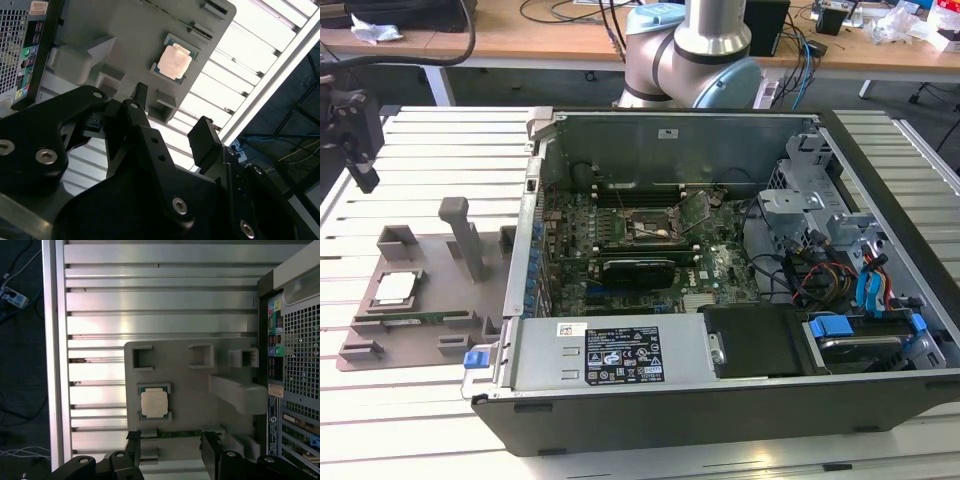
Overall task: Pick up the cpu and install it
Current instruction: 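Pick up the cpu and move it towards the insertion slot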
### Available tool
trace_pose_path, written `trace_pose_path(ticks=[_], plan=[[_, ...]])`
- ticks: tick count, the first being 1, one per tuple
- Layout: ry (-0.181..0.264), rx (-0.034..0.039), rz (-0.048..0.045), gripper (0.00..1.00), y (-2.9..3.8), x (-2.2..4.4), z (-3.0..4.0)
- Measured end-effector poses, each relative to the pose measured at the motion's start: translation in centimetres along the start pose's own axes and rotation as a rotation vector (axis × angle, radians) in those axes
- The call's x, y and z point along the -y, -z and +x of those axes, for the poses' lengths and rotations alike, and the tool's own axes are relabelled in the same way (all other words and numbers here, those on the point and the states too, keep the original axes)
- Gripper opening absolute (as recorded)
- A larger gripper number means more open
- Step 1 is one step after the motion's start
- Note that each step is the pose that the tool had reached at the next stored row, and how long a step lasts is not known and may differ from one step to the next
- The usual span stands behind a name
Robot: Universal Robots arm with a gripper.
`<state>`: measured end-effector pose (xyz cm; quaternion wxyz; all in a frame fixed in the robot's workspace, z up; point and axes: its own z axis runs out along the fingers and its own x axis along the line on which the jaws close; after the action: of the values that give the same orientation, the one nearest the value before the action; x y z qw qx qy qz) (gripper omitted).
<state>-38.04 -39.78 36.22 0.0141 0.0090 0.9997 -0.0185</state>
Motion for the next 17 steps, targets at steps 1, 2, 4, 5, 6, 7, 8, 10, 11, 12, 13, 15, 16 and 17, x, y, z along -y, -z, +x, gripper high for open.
trace_pose_path(ticks=[1, 2, 4, 5, 6, 7, 8, 10, 11, 12, 13, 15, 16, 17], plan=[[0.0, 0.0002, -0.0001, 0.6, -0.15, -0.01, 0.01], [0.0, 0.0001, -0.0001, 0.6, -0.23, -0.01, 0.01], [0.0, 0.0001, -0.0001, 0.6, -0.41, -0.02, 0.01], [0.0, 0.0, 0.0, 0.6, -0.5, -0.02, 0.01], [0.0, 0.0, 0.0, 0.6, -0.59, -0.02, 0.02], [0.0, 0.0001, -0.0001, 0.6, -0.73, -0.03, 0.02], [0.0, 0.0, 0.0, 0.6, -0.82, -0.03, 0.02], [0.0, 0.0, 0.0, 0.6, -0.94, -0.03, 0.03], [0.0, 0.0001, -0.0001, 0.6, -0.99, -0.04, 0.03], [0.0, 0.0001, -0.0001, 0.6, -1.04, -0.04, 0.03], [0.0, 0.0, 0.0, 0.6, -1.15, -0.04, 0.04], [0.0, 0.0001, -0.0001, 0.6, -1.26, -0.05, 0.04], [0.0, 0.0, 0.0, 0.6, -1.37, -0.05, 0.04], [0.0, 0.0001, -0.0001, 0.6, -1.48, -0.05, 0.04]])
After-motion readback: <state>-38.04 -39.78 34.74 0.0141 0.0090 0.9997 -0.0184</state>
